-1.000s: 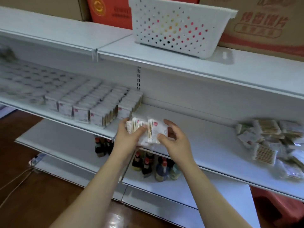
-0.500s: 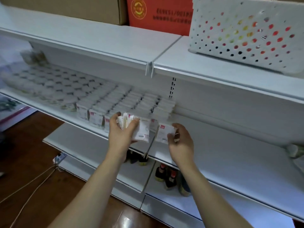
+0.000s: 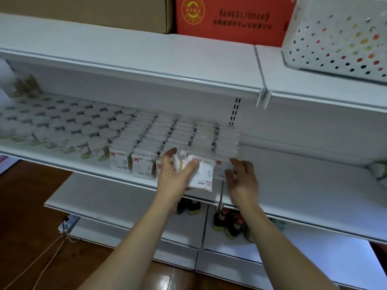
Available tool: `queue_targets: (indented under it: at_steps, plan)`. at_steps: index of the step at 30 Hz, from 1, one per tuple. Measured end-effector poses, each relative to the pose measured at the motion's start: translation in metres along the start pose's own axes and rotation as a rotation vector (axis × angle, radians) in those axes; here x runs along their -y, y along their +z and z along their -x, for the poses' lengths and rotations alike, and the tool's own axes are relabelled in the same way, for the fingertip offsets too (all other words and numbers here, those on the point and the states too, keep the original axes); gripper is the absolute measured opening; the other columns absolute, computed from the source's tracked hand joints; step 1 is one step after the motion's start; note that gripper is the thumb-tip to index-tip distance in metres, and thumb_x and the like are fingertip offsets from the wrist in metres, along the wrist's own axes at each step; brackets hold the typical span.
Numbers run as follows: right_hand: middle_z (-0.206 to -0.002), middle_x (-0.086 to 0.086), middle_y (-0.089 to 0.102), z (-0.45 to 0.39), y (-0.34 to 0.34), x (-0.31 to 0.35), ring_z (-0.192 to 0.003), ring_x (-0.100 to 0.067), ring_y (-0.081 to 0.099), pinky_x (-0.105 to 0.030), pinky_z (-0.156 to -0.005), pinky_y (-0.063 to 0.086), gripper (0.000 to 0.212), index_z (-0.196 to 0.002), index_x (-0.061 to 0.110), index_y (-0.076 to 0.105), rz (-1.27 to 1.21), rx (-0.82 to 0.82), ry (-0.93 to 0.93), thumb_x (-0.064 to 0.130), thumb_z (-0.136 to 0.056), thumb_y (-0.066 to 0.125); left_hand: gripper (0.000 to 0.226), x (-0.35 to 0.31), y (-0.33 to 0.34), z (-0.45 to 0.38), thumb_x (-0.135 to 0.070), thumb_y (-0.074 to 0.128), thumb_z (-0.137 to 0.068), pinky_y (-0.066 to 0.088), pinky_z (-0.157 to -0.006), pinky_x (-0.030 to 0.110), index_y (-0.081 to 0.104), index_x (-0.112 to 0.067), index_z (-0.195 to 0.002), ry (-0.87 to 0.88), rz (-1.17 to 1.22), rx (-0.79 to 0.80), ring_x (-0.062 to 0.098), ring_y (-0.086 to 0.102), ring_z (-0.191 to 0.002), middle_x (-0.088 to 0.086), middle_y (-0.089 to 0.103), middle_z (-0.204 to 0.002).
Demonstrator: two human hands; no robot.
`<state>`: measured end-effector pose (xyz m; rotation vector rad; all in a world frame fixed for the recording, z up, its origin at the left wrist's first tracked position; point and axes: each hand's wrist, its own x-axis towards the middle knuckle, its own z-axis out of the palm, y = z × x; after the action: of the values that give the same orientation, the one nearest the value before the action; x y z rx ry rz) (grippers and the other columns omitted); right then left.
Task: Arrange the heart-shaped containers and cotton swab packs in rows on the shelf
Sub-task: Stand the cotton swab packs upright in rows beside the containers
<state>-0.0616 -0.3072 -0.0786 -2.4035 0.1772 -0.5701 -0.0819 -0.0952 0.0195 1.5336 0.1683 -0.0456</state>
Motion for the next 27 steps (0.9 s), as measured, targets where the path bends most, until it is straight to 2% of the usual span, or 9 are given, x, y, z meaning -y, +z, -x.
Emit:
queue_targets:
  at_steps: [4, 7, 9, 11, 14, 17, 20, 24, 27]
  plan:
    - [-0.131, -0.003, 0.044, -0.002, 0.000, 0.010, -0.094, -0.023, 0.061, -0.028, -0.072, 0.046, 0.042, -0.137, 0.023, 0.050, 0.045, -0.013, 0.032, 0.029, -0.097, 0.060, 0.062, -0.002, -0.004, -0.001, -0.037, 0.074, -0.088, 0.056, -0.081, 0.032, 0.038, -0.040, -0.138, -0.017, 0.025, 0.059, 0.014, 0.045, -0.119, -0.007, 0.037, -0.140]
    - [-0.129, -0.004, 0.048, 0.007, -0.005, 0.026, -0.108, -0.020, 0.054, -0.026, -0.081, 0.046, 0.040, -0.134, 0.019, 0.056, 0.008, -0.157, 0.038, 0.029, -0.096, 0.061, 0.062, -0.003, -0.002, -0.005, -0.035, 0.077, -0.085, 0.055, -0.068, 0.022, 0.039, -0.042, -0.134, -0.056, 0.079, 0.093, 0.017, 0.047, -0.126, -0.003, 0.036, -0.148]
    - [-0.114, 0.003, 0.056, 0.017, -0.019, 0.049, -0.099, -0.013, 0.061, -0.020, -0.080, 0.047, 0.025, -0.117, 0.022, 0.064, -0.166, -0.190, 0.057, 0.035, -0.097, 0.055, 0.062, -0.003, 0.002, -0.007, -0.032, 0.077, -0.085, 0.053, -0.057, 0.017, 0.039, -0.041, -0.133, -0.058, 0.108, 0.110, 0.019, 0.050, -0.126, 0.000, 0.035, -0.150]
    - [-0.102, 0.011, 0.061, 0.026, -0.031, 0.072, -0.091, 0.003, 0.061, -0.011, -0.075, 0.045, 0.016, -0.110, 0.031, 0.063, -0.359, -0.091, 0.073, 0.038, -0.097, 0.056, 0.063, -0.002, 0.009, -0.008, -0.029, 0.077, -0.086, 0.052, -0.055, 0.016, 0.038, -0.040, -0.134, -0.049, 0.136, 0.120, 0.016, 0.055, -0.120, -0.002, 0.038, -0.148]
    - [-0.106, 0.016, 0.066, 0.034, -0.036, 0.087, -0.094, 0.000, 0.064, -0.027, -0.083, 0.055, 0.034, -0.122, 0.034, 0.057, -0.557, 0.079, 0.200, 0.035, -0.091, 0.070, 0.059, -0.004, 0.020, -0.007, -0.033, 0.075, -0.087, 0.054, -0.069, 0.026, 0.038, -0.042, -0.132, -0.041, 0.170, 0.142, 0.007, 0.060, -0.113, -0.007, 0.050, -0.139]
    - [-0.103, 0.014, 0.071, 0.032, -0.041, 0.084, -0.096, -0.009, 0.068, -0.046, -0.086, 0.058, 0.041, -0.121, 0.045, 0.054, -0.691, 0.080, 0.259, 0.032, -0.087, 0.073, 0.031, -0.006, 0.027, -0.010, -0.037, 0.060, -0.097, 0.057, -0.071, 0.035, 0.045, -0.042, -0.123, -0.072, 0.243, 0.139, 0.000, 0.069, -0.091, -0.012, 0.064, -0.116]
    - [-0.104, 0.012, 0.068, 0.029, -0.057, 0.078, -0.094, -0.008, 0.067, -0.036, -0.083, 0.058, 0.055, -0.136, 0.046, 0.046, -0.629, 0.031, 0.223, 0.026, -0.090, 0.069, 0.031, -0.008, 0.031, -0.014, -0.030, 0.056, -0.101, 0.061, -0.075, 0.041, 0.046, -0.037, -0.129, -0.063, 0.265, 0.110, 0.016, 0.065, -0.107, -0.005, 0.059, -0.127]
    - [-0.111, 0.007, 0.068, 0.020, -0.063, 0.050, -0.095, -0.009, 0.066, -0.036, -0.087, 0.057, 0.046, -0.134, 0.042, 0.052, -0.476, -0.081, 0.272, 0.024, -0.093, 0.065, 0.036, -0.008, 0.028, -0.018, -0.023, 0.056, -0.101, 0.063, -0.070, 0.043, 0.045, -0.022, -0.136, -0.032, 0.299, 0.020, 0.019, 0.066, -0.104, 0.004, 0.058, -0.127]
    - [-0.118, 0.003, 0.060, 0.022, -0.050, 0.033, -0.093, -0.008, 0.062, -0.030, -0.085, 0.054, 0.047, -0.136, 0.039, 0.052, -0.304, -0.072, 0.194, 0.025, -0.094, 0.065, 0.036, -0.007, 0.021, -0.022, -0.026, 0.059, -0.099, 0.062, -0.064, 0.037, 0.048, -0.021, -0.133, -0.021, 0.285, -0.025, 0.020, 0.066, -0.104, 0.002, 0.058, -0.125]
